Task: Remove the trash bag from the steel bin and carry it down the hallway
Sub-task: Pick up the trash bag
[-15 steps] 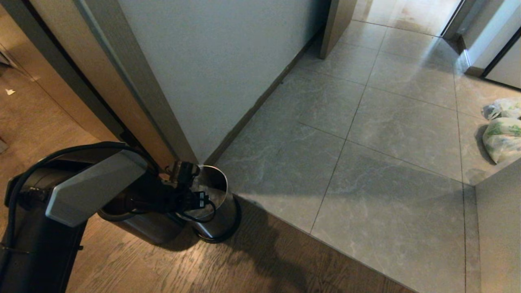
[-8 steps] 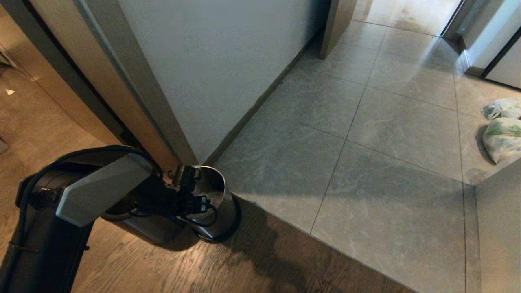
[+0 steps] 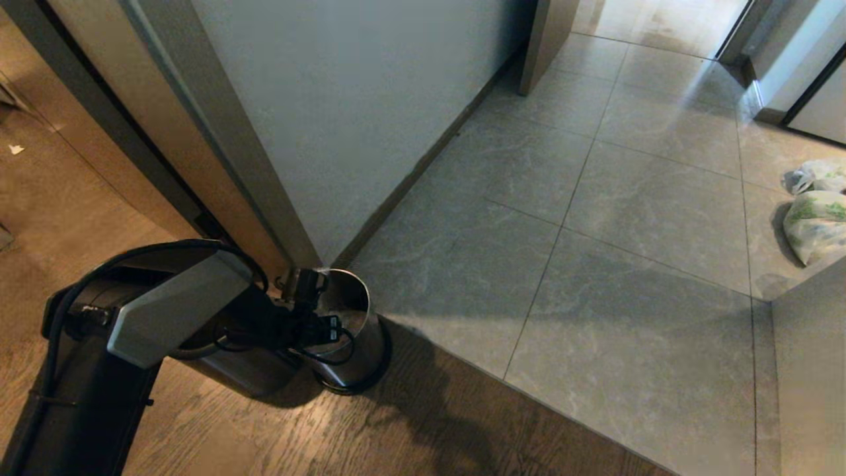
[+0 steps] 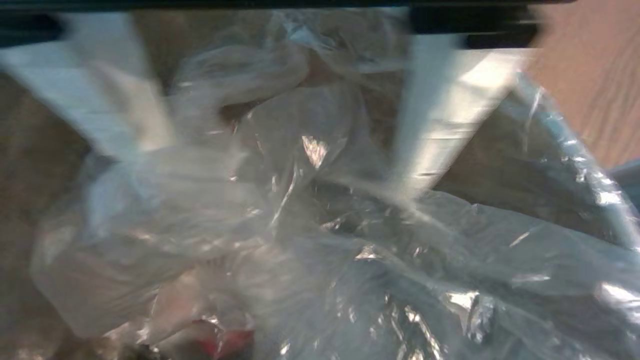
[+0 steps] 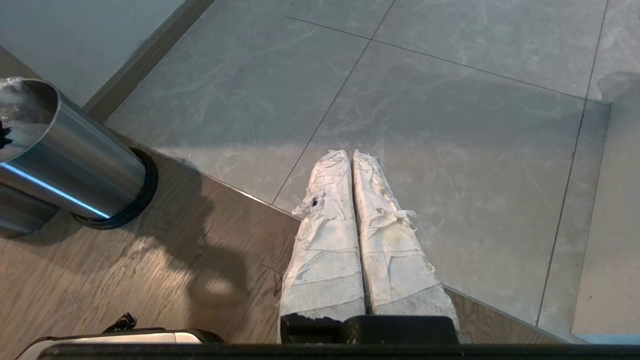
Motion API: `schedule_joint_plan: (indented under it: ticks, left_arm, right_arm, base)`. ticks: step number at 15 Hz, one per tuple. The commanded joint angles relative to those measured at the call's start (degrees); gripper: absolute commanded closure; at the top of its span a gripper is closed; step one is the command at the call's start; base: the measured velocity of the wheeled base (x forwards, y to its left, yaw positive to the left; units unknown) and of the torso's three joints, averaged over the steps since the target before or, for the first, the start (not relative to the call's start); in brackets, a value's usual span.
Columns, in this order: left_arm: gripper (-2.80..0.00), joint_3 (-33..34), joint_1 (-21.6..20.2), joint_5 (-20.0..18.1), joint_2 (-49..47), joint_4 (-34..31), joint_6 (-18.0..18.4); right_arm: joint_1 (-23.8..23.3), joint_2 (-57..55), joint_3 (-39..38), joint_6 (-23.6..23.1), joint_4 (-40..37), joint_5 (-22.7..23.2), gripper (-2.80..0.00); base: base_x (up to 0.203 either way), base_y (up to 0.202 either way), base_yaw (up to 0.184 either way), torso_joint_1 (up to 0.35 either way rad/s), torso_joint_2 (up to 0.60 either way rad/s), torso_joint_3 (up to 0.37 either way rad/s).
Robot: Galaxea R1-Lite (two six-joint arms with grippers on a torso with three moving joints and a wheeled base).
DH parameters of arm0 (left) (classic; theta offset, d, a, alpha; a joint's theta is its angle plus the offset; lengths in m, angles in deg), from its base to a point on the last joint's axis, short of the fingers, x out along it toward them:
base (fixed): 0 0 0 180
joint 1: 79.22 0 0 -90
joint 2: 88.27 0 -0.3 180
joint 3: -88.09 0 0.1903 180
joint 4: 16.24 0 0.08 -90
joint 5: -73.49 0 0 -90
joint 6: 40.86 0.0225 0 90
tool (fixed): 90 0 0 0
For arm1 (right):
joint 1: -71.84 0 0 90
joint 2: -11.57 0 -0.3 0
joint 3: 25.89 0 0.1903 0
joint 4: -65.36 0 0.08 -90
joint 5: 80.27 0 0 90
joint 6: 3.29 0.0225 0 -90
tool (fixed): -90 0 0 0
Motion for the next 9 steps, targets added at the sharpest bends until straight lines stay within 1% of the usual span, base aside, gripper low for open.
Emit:
schedule_joint_plan:
  ticks: [1,9]
  left_arm:
    - [0.00,-0.1,0.0,-0.4,-0.2,0.3,0.0]
    - [0.00,0.2,0.0,-0.2,1.4,0.3,-0.2]
  right_arm:
    - [0.0,0.0,-0.1,0.0,0.0,0.0,0.00]
    - [0.0,0.0,-0.1,0.0,0.0,0.0,0.00]
  base:
    - [0.000,0.000,0.000,0.000,0.00,0.000]
    - [0.000,0.000,0.000,0.000,0.00,0.000]
